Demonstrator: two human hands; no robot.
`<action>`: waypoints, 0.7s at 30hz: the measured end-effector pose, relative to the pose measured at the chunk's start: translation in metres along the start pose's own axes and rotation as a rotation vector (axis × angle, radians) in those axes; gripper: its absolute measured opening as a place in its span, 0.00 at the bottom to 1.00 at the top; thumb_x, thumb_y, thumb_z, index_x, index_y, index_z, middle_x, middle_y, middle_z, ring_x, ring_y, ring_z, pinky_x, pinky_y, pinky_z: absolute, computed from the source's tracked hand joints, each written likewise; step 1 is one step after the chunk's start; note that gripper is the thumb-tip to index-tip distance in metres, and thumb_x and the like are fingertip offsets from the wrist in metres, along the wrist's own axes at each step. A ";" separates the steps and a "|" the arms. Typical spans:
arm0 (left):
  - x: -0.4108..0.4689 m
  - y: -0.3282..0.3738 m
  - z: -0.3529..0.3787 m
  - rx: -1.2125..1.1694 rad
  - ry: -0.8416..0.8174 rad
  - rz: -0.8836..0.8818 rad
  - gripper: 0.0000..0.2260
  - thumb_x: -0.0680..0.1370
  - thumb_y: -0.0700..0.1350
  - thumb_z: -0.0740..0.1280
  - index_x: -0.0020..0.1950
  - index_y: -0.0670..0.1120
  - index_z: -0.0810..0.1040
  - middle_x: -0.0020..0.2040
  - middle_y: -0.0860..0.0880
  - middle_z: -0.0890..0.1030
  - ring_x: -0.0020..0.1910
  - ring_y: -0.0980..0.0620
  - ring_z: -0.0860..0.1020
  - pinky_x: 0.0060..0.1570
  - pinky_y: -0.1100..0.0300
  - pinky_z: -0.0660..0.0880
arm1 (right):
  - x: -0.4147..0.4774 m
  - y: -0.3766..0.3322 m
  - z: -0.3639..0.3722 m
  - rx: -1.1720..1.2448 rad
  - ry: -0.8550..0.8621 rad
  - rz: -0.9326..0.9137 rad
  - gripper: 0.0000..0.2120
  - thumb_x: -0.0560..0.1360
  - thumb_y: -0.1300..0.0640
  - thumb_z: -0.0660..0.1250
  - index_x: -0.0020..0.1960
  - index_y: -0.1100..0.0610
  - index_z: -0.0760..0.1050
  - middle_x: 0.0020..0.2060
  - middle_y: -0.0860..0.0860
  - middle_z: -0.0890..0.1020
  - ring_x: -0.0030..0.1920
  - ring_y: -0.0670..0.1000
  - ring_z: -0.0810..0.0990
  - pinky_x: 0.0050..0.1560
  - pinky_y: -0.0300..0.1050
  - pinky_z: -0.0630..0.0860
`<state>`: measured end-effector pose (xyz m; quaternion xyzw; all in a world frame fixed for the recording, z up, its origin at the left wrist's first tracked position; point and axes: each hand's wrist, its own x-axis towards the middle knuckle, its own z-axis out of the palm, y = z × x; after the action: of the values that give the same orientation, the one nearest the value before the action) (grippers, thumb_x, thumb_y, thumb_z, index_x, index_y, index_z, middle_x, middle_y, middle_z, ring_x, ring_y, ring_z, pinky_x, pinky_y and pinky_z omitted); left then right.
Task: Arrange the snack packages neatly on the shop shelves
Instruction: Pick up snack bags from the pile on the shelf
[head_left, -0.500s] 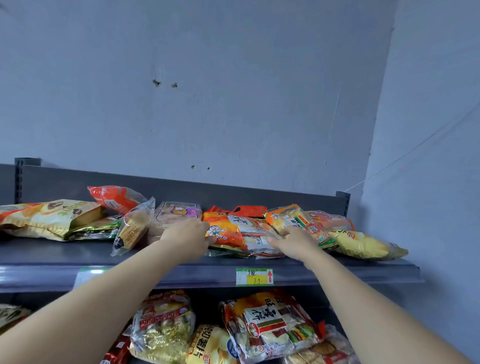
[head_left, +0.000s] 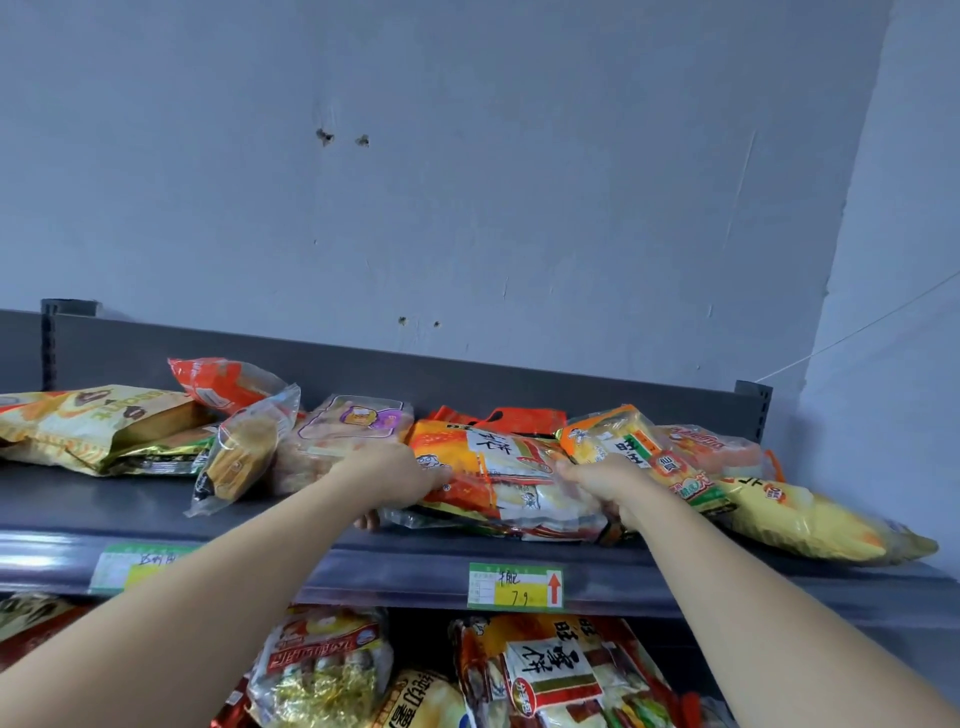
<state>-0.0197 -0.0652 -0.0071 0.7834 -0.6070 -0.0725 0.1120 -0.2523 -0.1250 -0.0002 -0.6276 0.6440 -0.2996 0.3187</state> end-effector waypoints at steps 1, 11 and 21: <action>0.001 -0.001 0.001 -0.081 -0.017 -0.018 0.36 0.76 0.69 0.56 0.70 0.40 0.68 0.42 0.41 0.81 0.36 0.45 0.83 0.37 0.55 0.81 | 0.003 0.001 -0.001 -0.012 0.006 0.005 0.25 0.77 0.46 0.66 0.64 0.65 0.71 0.67 0.60 0.73 0.67 0.59 0.71 0.64 0.52 0.69; 0.013 -0.010 0.001 -0.719 -0.068 -0.110 0.20 0.74 0.52 0.72 0.55 0.38 0.75 0.43 0.41 0.78 0.29 0.48 0.76 0.27 0.57 0.76 | 0.024 -0.008 -0.010 0.337 0.019 0.015 0.11 0.76 0.60 0.69 0.56 0.63 0.74 0.36 0.54 0.73 0.34 0.50 0.70 0.32 0.41 0.68; 0.007 0.001 0.007 -1.046 0.039 -0.151 0.31 0.68 0.52 0.77 0.64 0.43 0.67 0.57 0.43 0.77 0.52 0.44 0.78 0.40 0.53 0.79 | 0.004 -0.065 -0.041 0.423 0.228 -0.510 0.12 0.71 0.62 0.74 0.37 0.57 0.70 0.35 0.53 0.79 0.35 0.52 0.77 0.36 0.44 0.74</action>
<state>-0.0202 -0.0732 -0.0139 0.6655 -0.4295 -0.3591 0.4936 -0.2444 -0.1318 0.0761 -0.6509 0.4215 -0.5647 0.2824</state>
